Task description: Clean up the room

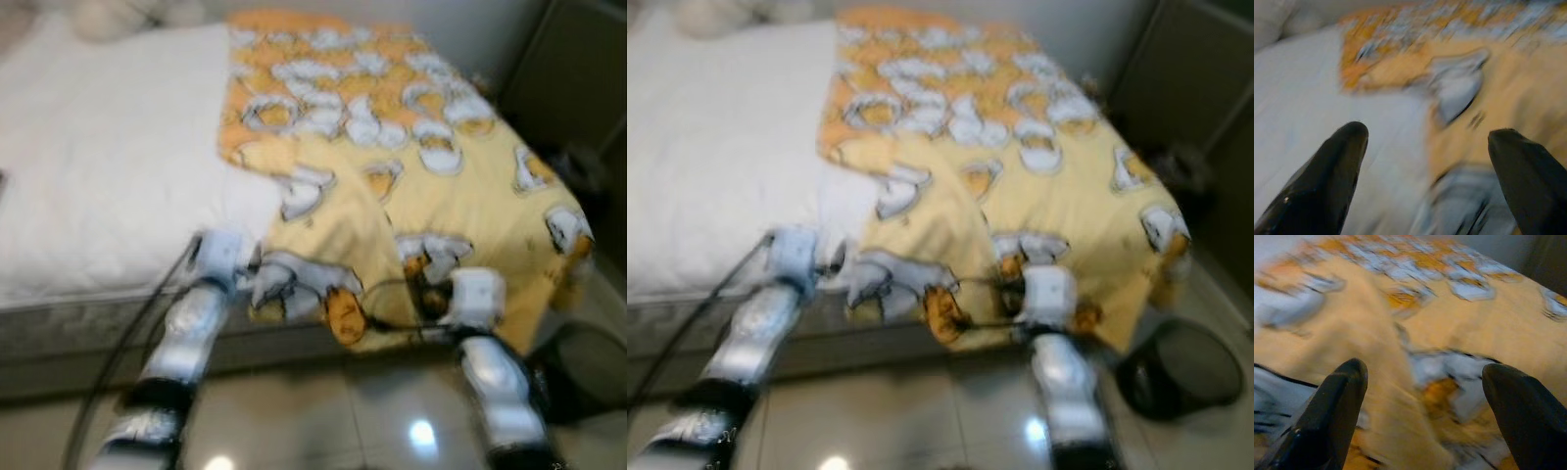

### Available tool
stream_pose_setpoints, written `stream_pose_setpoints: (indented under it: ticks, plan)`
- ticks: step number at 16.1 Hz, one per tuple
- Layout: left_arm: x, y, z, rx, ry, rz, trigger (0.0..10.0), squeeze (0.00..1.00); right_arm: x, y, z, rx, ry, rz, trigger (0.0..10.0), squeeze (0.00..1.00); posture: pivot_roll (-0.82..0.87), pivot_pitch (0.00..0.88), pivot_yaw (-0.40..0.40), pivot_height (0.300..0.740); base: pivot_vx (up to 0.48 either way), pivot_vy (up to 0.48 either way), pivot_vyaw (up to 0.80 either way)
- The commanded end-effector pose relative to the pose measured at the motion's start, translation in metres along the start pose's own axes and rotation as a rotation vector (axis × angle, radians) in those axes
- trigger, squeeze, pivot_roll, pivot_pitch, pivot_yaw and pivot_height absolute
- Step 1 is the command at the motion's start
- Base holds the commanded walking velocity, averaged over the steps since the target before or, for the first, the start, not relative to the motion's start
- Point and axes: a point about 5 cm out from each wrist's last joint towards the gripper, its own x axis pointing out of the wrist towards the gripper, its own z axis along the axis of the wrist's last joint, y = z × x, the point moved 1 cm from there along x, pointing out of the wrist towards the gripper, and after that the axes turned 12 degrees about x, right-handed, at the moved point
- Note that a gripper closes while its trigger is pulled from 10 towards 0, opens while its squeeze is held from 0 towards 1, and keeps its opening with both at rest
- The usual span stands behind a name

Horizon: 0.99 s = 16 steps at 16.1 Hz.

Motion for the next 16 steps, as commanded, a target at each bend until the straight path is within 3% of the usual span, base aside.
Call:
stream_pose_setpoints:
  ticks: [1,5,7,9,12,13,15,16]
  plan:
    - [-0.003,0.008,-0.007,0.021,0.016,0.008,10.0,0.0,0.004,0.011,0.006,0.012,-0.027,0.035,10.0,0.0,0.08,0.0,-0.042,0.74,0.277,0.39,-0.78]
    - [-0.001,0.008,-0.014,0.014,0.045,0.008,10.0,0.0,-0.005,0.009,0.001,0.01,-0.012,0.05,10.0,0.0,0.06,0.0,-0.054,0.74,0.369,0.303,-0.75]
    - [-0.002,-0.013,-0.016,-0.005,0.038,-0.069,10.0,0.0,-0.015,0.004,-0.003,-0.012,0.007,0.043,10.0,0.0,0.03,0.0,-0.068,0.74,0.465,0.0,-0.22]
    - [-0.006,-0.047,-0.017,-0.02,0.035,-0.165,10.0,0.0,-0.035,-0.008,-0.009,-0.027,0.048,0.021,10.0,0.0,-0.01,0.0,-0.091,0.74,0.199,0.0,0.0]
    - [-0.01,-0.064,-0.031,-0.039,0.125,-0.134,10.0,0.0,-0.05,-0.01,-0.012,-0.059,0.077,0.038,10.0,0.0,-0.07,0.032,-0.12,0.74,0.0,0.0,0.0]
    - [-0.013,-0.065,-0.037,-0.012,0.158,-0.055,10.0,0.0,-0.064,-0.012,-0.005,-0.087,0.072,0.048,10.0,0.0,-0.12,0.085,-0.143,0.74,0.0,0.0,0.0]
    - [-0.01,-0.062,-0.032,0.051,0.145,0.033,10.0,0.0,-0.076,-0.013,0.003,-0.115,0.069,0.072,10.0,0.0,-0.16,0.133,-0.157,0.74,0.0,0.0,0.0]
    - [-0.008,-0.062,-0.031,0.031,0.148,0.05,10.0,0.0,-0.08,-0.015,0.002,-0.132,0.083,0.071,10.0,0.0,-0.17,0.148,-0.168,0.74,0.0,0.0,0.0]
